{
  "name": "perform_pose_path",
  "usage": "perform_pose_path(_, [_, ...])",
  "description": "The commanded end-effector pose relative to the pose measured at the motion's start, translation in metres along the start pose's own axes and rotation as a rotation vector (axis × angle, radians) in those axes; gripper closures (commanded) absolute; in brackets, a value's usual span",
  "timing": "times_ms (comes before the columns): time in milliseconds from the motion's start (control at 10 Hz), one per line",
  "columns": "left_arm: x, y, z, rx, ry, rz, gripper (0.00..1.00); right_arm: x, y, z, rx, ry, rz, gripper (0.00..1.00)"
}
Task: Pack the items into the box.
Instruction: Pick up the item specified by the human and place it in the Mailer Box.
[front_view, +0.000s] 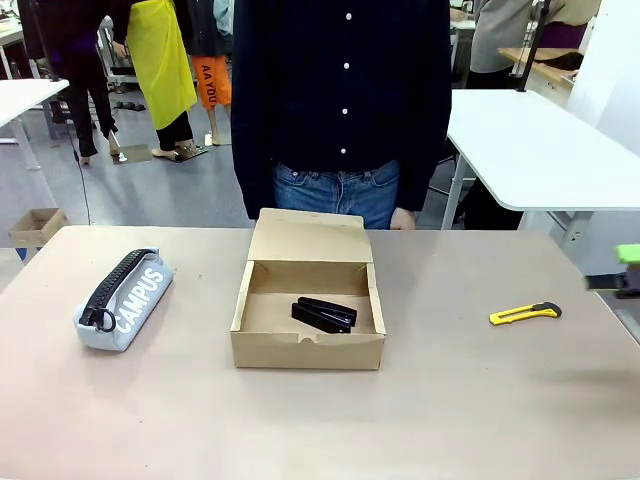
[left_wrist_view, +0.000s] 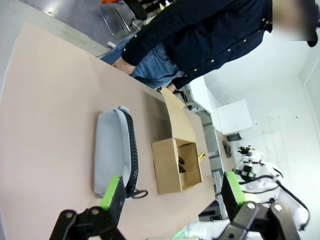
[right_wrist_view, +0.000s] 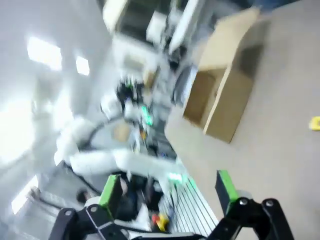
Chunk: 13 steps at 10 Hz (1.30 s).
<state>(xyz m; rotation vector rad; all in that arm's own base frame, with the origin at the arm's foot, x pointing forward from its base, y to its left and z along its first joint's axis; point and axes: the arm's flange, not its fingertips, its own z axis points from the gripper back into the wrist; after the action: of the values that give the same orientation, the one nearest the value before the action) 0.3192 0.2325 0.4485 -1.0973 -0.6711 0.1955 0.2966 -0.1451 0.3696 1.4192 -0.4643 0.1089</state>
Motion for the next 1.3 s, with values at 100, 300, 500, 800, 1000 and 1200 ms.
perform_pose_path(100, [0.001, -0.001, -0.001, -0.023, -0.019, -0.018, 0.00, -0.068, -0.031, -0.016, -0.063, -0.308, -0.216, 0.00])
perform_pose_path(300, [0.001, -0.001, -0.001, -0.023, -0.019, -0.018, 0.00, -0.010, -0.025, 0.026, 0.005, -0.137, -0.087, 0.00])
perform_pose_path(500, [0.001, -0.001, -0.001, -0.023, -0.019, -0.018, 0.00, -0.010, -0.025, 0.026, 0.005, -0.137, -0.087, 0.00])
perform_pose_path(800, [0.001, -0.001, -0.001, -0.023, -0.019, -0.018, 0.00, -0.010, -0.025, 0.026, 0.005, -0.137, -0.087, 0.00])
perform_pose_path(1000, [0.001, -0.001, -0.001, -0.023, -0.019, -0.018, 0.00, -0.010, -0.025, 0.026, 0.005, -0.137, -0.087, 0.00])
perform_pose_path(1200, [0.001, -0.001, -0.001, -0.023, -0.019, -0.018, 0.00, -0.010, -0.025, 0.026, 0.005, -0.137, -0.087, 0.00])
